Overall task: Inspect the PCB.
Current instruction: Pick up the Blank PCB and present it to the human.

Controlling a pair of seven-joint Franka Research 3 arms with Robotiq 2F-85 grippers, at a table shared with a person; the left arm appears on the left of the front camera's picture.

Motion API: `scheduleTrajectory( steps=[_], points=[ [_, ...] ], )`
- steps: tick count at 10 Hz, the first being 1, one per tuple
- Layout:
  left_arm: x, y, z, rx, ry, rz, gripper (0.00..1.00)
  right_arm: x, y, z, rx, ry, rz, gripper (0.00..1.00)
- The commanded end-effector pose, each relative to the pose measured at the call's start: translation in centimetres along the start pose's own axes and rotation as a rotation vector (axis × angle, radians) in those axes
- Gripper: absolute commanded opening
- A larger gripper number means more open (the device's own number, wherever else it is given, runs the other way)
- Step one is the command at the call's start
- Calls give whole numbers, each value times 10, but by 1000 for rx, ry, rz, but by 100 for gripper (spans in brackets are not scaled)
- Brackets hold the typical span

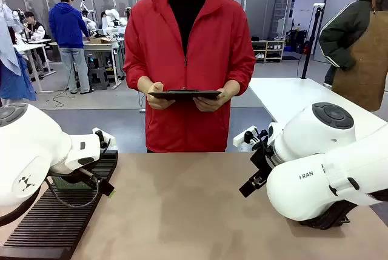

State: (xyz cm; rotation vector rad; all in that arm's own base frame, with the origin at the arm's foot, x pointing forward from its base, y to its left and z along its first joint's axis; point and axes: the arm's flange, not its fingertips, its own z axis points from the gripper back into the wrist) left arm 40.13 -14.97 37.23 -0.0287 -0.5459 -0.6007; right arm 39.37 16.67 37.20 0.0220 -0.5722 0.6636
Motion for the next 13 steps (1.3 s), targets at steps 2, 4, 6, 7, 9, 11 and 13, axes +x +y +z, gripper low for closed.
scheduleTrajectory(
  steps=[2,4,6,7,9,11,13],
  points=[
    [0,0,0,0,0,0,100,0,0,0,0,0,0,100],
    [0,0,0,0,0,0,100,0,0,0,0,0,0,100],
    [0,0,0,0,0,0,100,0,0,0,0,0,0,100],
    [0,0,0,0,0,0,100,0,0,0,0,0,0,100],
    [0,0,0,0,0,0,100,0,0,0,0,0,0,100],
    [0,0,0,0,0,0,100,0,0,0,0,0,0,100],
    [0,0,0,0,0,0,100,0,0,0,0,0,0,100]
  ],
)
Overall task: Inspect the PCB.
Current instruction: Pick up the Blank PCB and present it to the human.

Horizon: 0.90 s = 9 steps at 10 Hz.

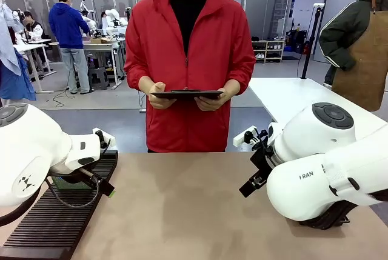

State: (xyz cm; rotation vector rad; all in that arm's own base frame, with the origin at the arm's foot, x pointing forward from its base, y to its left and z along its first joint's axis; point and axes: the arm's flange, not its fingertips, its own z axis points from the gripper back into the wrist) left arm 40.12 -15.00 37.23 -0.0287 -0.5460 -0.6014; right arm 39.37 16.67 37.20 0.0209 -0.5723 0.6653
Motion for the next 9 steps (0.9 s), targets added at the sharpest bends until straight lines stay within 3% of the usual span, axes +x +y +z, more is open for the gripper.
scheduleTrajectory(
  steps=[1,2,4,6,9],
  points=[
    [0,0,0,0,0,0,100,0,0,0,1,0,-2,100],
    [0,0,0,0,0,0,100,0,0,0,0,0,0,100],
    [22,10,53,-146,-26,6,100,14,-10,53,110,1,-90,100],
    [21,26,90,-312,-20,82,100,13,-29,86,216,-10,-172,100],
    [6,51,139,-586,-77,195,100,-7,-64,121,510,-59,-389,100]
  ],
)
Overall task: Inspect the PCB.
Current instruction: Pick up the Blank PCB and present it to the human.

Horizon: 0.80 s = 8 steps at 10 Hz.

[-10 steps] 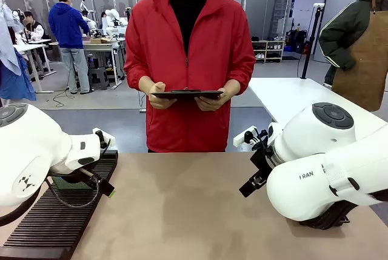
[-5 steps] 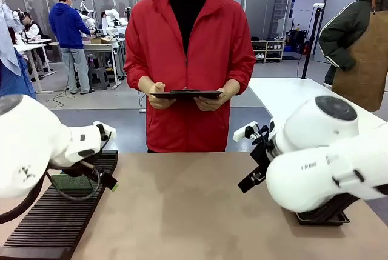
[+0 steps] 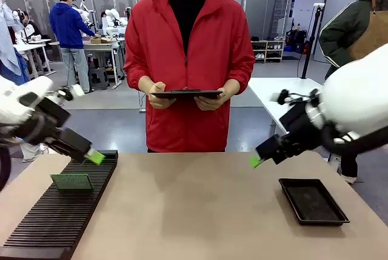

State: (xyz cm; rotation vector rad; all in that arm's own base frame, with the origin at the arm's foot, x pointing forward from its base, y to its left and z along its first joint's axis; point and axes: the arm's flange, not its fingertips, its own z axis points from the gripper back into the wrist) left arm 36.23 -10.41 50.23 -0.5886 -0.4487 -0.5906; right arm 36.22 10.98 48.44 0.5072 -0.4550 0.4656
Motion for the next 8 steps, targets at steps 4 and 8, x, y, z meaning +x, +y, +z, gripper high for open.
scheduleTrajectory(
  steps=[4,8],
  points=[
    [-93,58,92,-383,-232,225,100,-82,-90,75,492,-149,-333,100],
    [-208,98,145,-439,-460,352,100,-192,-138,126,601,-328,-487,100]
  ],
)
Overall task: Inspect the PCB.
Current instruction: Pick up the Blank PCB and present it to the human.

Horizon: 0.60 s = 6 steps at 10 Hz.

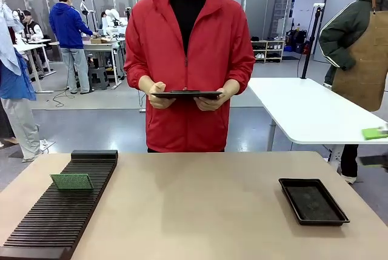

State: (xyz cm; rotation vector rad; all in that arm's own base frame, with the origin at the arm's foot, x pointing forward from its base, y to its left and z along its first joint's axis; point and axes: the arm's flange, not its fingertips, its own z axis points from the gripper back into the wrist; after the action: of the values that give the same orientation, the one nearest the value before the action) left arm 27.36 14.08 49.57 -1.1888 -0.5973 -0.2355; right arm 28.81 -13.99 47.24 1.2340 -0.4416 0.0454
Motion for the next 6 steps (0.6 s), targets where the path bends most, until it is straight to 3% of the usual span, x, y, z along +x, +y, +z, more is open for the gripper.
scheduleTrajectory(
  steps=[1,4,6],
  points=[
    [-66,20,22,13,-137,61,100,-72,-25,5,18,-71,-3,100],
    [-96,12,65,99,-213,80,100,-107,-37,25,-2,-122,-48,100],
    [-95,10,66,112,-229,62,100,-105,-35,23,-12,-120,-25,100]
  ],
)
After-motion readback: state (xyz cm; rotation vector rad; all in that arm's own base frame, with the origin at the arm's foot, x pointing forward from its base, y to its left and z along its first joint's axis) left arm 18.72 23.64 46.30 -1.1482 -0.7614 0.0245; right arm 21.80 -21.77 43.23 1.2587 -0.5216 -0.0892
